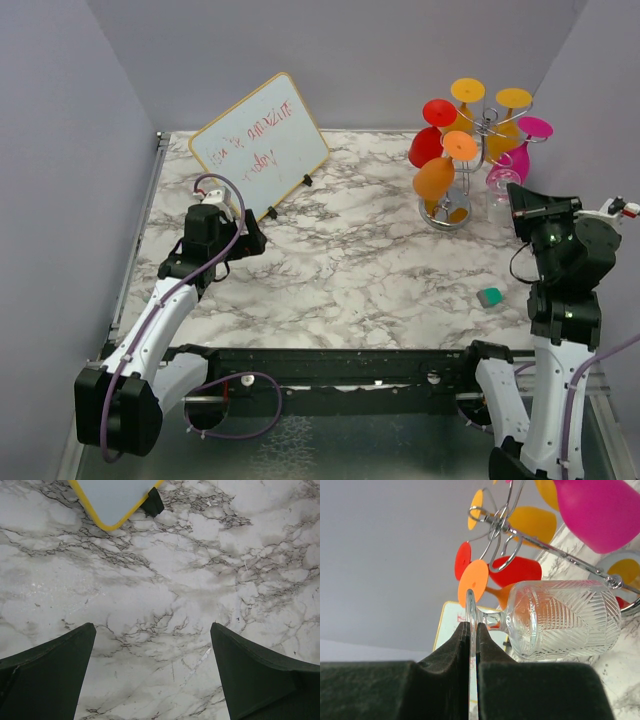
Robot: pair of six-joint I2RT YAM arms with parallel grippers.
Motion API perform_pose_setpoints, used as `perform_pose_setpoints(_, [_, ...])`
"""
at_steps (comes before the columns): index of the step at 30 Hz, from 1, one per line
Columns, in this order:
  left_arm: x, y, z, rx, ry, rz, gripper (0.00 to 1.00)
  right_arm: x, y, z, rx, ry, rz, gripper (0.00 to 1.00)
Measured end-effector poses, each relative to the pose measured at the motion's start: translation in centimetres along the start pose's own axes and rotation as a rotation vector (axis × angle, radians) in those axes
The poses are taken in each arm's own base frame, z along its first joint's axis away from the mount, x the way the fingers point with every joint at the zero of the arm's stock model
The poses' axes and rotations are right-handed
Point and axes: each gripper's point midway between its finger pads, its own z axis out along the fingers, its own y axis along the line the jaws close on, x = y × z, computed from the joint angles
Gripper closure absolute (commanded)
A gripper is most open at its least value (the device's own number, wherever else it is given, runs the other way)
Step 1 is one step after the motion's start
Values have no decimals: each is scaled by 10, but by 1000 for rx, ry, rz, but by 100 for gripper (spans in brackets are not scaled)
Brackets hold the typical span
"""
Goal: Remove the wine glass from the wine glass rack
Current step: Pick up the wine glass from the wine rack, then place the wine glass at the center of the board.
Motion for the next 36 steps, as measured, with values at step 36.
perform_pose_setpoints(36, [4,-101,-24,657,106,57,5,178,-3,-48,-373,951,-440,100])
